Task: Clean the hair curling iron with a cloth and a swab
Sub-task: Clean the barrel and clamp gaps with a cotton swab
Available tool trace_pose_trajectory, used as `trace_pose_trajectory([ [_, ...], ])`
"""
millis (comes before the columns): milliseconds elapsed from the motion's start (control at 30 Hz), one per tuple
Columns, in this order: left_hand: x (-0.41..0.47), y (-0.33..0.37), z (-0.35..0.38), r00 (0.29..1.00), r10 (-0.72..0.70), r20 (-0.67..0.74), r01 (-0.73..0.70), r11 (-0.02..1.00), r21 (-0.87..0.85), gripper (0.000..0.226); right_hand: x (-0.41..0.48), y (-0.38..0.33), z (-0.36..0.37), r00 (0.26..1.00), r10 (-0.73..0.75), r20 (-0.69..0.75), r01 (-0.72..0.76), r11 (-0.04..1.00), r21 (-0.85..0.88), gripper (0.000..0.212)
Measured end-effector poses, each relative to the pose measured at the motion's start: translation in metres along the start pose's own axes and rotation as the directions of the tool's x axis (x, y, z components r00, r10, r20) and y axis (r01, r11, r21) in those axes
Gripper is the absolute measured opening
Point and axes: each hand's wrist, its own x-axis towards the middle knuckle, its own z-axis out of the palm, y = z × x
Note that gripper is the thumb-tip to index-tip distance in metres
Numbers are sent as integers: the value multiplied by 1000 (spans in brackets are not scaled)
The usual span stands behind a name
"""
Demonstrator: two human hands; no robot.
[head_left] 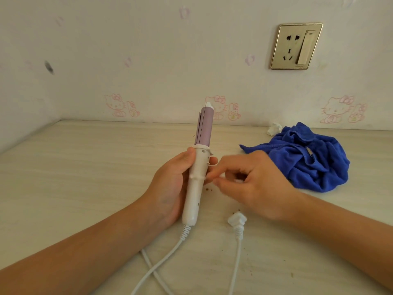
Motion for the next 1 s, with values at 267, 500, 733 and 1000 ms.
trace_pose_trajectory([
  [267,1,6,0,998,-52,46,53,999,-13,51,0,-5,3,996,39,86,-40,999,8,18],
  [500,4,5,-3,996,-16,85,19,999,-34,54,-1,-6,0,995,59,83,-58,998,-10,16],
  [733,7,2,-10,982,-26,188,15,998,60,37,-2,-13,1,973,37,227,-45,999,27,17],
  [1000,-2,-3,-7,968,186,171,-227,937,265,35,-7,-17,6,949,19,315,23,992,-127,17],
])
